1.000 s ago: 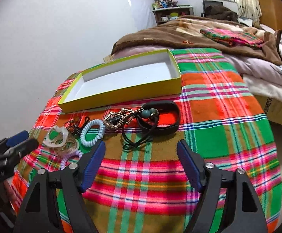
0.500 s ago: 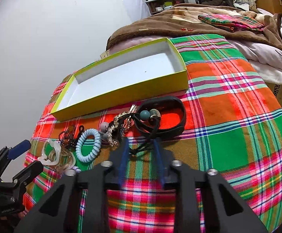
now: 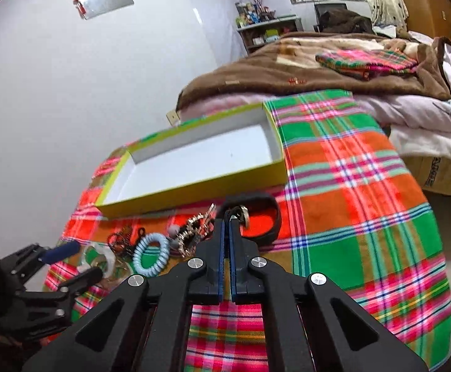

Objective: Organize jewelry
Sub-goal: 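Grasp the black teal-bead hair tie with right gripper while left grasps cream claw clip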

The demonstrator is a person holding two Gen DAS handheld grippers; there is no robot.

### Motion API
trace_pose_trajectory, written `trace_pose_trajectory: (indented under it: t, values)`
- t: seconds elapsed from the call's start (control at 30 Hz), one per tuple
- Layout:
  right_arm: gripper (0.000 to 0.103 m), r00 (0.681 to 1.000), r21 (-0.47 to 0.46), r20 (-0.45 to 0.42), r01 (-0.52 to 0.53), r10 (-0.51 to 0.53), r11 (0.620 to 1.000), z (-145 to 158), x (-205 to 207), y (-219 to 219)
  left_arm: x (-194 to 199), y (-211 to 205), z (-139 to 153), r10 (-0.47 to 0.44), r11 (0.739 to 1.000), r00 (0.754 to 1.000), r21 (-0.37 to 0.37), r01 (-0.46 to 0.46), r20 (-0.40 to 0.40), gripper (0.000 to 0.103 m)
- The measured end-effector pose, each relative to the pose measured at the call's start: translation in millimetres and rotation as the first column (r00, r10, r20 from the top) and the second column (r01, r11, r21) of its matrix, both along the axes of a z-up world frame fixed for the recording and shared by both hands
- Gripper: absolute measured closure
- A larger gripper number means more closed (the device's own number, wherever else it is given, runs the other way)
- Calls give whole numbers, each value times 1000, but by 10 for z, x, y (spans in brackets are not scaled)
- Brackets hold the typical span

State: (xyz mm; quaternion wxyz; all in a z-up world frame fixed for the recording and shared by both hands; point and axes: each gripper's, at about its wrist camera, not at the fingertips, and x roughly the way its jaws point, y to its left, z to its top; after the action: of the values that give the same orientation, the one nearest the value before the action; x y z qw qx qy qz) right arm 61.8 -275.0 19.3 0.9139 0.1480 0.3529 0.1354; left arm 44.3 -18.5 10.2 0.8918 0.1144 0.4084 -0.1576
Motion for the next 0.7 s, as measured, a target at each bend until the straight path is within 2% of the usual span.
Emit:
trace_pose_trajectory:
  t: [0.2,0.4,0.5,0.67,0.7]
  values:
    - [101,999,16,42,9,-9,1000,118,-49,-84,31,-58,-9,-24,1000,1000,-2,24,-14,41]
    - [101,999,26,53,8,-9,1000,145,-68,-134,32,-238,-86,-87,995,995,45,89,-50,41]
    - [101,999,29,52,5,-6,1000,141,-72,-141,55,-281,-88,-71,995,997,74,74,-42,42]
    - [101,998,31,61,3,-5,1000,161,-89,-153,58,-299,-49,-69,993,997,91,72,-34,67]
    - [101,998,31,63,2,-4,1000,167,-91,-152,63,-305,-47,-76,993,996,87,79,-38,82]
